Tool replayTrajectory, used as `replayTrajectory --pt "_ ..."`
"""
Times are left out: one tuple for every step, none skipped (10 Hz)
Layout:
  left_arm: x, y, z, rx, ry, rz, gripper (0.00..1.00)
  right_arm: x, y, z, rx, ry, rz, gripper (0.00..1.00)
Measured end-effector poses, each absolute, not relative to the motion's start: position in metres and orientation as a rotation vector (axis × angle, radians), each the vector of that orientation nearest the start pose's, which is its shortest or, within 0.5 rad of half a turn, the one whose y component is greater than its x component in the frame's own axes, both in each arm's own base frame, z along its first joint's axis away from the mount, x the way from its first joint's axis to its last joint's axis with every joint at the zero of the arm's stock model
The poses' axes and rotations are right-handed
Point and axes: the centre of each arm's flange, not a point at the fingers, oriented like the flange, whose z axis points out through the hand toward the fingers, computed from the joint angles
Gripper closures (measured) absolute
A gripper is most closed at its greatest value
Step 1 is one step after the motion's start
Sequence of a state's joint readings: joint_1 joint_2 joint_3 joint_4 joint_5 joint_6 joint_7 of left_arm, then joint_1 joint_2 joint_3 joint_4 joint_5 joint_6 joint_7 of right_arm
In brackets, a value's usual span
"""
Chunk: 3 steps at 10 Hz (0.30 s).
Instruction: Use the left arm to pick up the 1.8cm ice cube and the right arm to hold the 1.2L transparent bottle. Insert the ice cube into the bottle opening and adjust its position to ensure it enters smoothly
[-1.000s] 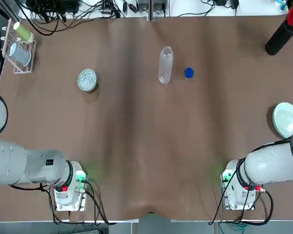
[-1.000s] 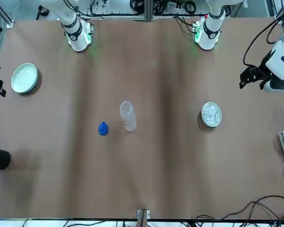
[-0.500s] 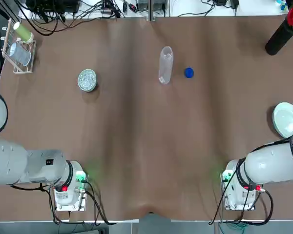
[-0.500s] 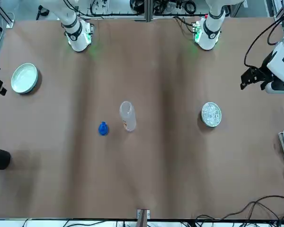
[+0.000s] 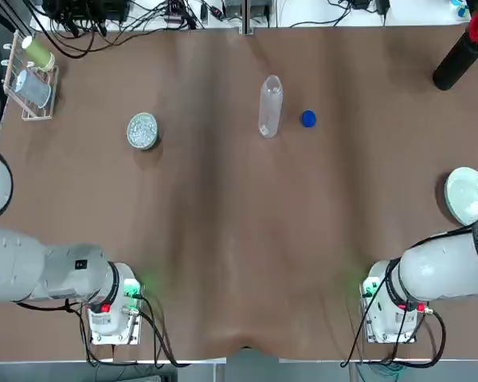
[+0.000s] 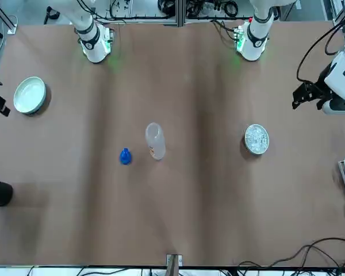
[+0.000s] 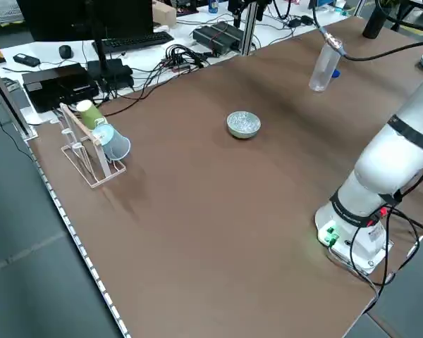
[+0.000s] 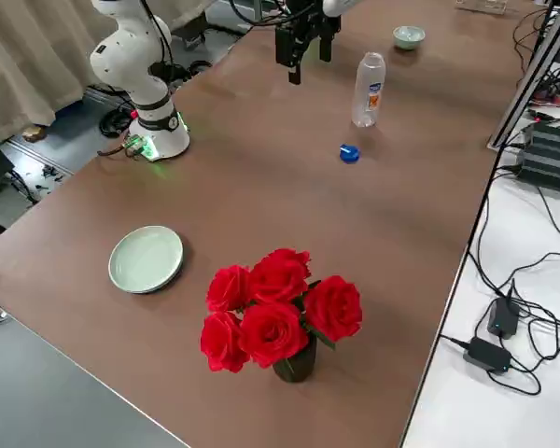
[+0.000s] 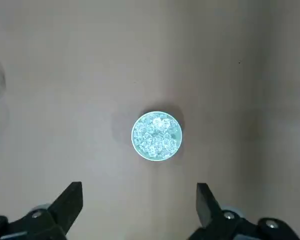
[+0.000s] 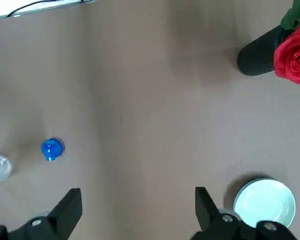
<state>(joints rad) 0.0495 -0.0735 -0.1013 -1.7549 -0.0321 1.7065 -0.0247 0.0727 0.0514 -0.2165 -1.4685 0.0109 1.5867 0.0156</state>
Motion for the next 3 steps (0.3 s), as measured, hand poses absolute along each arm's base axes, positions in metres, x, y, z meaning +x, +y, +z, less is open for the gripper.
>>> replayTrajectory --pt "0.5397 -0.0327 0.5887 -3.167 0.036 -0.037 0.0 0.5677 -0.0776 0.6483 -3.139 0.238 -0.121 0.0" --pt "0.5397 -0.0327 0.5886 -3.167 0.036 -0.037 0.0 0.5675 -0.077 0.6486 -3.14 0.236 -0.118 0.0" --pt "0.5398 -0.0327 0.5886 -3.167 0.036 -0.037 0.0 0.5674 -0.0743 0.6482 -3.14 0.228 -0.111 0.0"
